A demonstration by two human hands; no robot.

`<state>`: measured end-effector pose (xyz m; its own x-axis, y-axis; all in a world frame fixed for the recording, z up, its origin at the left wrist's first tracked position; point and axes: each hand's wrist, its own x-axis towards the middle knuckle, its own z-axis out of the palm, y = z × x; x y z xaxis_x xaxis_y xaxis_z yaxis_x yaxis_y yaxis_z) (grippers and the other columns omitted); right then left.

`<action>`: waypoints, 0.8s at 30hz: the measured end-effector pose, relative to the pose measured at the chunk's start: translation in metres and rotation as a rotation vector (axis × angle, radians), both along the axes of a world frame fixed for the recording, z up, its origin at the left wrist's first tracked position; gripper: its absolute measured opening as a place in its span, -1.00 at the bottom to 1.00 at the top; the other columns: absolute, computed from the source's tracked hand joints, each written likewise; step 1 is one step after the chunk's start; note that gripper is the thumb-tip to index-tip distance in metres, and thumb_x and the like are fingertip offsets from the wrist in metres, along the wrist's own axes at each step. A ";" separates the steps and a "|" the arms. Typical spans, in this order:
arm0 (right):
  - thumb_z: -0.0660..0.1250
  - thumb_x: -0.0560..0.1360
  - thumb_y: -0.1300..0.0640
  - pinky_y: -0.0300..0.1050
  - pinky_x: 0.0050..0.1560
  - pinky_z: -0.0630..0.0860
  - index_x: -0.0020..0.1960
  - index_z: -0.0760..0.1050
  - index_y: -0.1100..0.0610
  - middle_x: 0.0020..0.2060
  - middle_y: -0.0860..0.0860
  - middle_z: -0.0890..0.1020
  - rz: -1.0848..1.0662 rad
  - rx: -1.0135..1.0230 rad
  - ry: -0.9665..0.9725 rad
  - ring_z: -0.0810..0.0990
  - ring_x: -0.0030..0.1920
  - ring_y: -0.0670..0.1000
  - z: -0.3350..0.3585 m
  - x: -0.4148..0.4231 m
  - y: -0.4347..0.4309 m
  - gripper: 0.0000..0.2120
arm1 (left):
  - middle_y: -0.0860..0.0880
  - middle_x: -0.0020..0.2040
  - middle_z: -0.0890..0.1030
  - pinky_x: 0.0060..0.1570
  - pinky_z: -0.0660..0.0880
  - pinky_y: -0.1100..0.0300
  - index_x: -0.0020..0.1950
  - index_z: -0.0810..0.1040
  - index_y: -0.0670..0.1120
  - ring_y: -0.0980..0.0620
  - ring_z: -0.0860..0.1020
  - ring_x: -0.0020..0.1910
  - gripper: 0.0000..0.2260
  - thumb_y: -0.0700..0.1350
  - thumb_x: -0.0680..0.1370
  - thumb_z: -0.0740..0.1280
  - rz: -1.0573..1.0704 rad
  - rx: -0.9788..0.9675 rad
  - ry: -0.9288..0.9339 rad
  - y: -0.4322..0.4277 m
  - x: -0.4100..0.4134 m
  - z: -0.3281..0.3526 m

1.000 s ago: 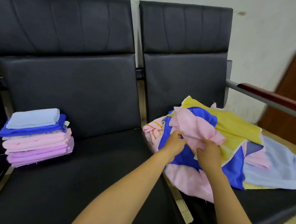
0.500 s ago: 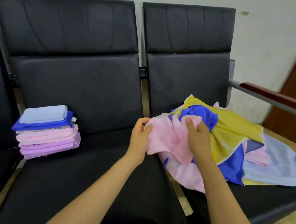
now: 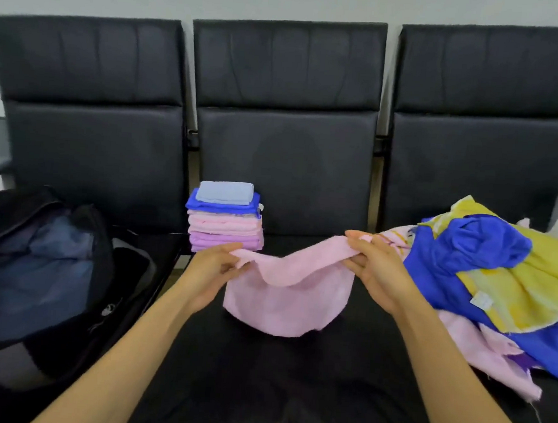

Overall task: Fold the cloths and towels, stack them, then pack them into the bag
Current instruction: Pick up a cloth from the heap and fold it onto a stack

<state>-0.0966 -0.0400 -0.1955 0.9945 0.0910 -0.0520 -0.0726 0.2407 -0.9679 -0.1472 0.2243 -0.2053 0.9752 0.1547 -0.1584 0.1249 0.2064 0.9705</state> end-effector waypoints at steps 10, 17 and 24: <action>0.32 0.55 0.20 -0.11 -0.19 0.61 -0.11 0.42 0.18 -0.20 0.11 0.66 -0.225 -0.328 -0.222 0.68 -0.22 0.02 -0.004 -0.010 0.013 -0.90 | -0.12 -0.08 0.66 -0.09 0.53 0.16 -0.05 0.65 -0.09 0.01 0.60 -0.11 -0.75 -0.40 0.47 0.30 0.169 0.388 -0.143 0.038 -0.013 -0.018; 0.21 0.60 -0.02 -0.24 -0.45 0.36 -0.04 0.49 0.12 -0.38 0.07 0.45 -0.123 -0.553 -0.070 0.42 -0.41 -0.01 -0.002 -0.001 0.005 -0.78 | -0.04 -0.37 0.43 -0.41 0.31 0.23 -0.16 0.49 -0.24 0.05 0.36 -0.39 -0.79 -0.12 0.59 0.27 0.192 0.361 -0.094 0.042 0.000 -0.016; 0.18 0.62 0.06 -0.16 0.11 0.54 0.36 0.37 0.15 0.24 0.05 0.52 -0.058 -0.249 -0.044 0.55 0.15 -0.02 -0.018 0.007 0.016 -0.66 | -0.04 0.05 0.64 0.13 0.54 0.12 0.14 0.56 -0.16 0.00 0.61 0.09 -0.84 -0.23 0.60 0.24 0.131 0.187 -0.249 0.023 0.005 -0.012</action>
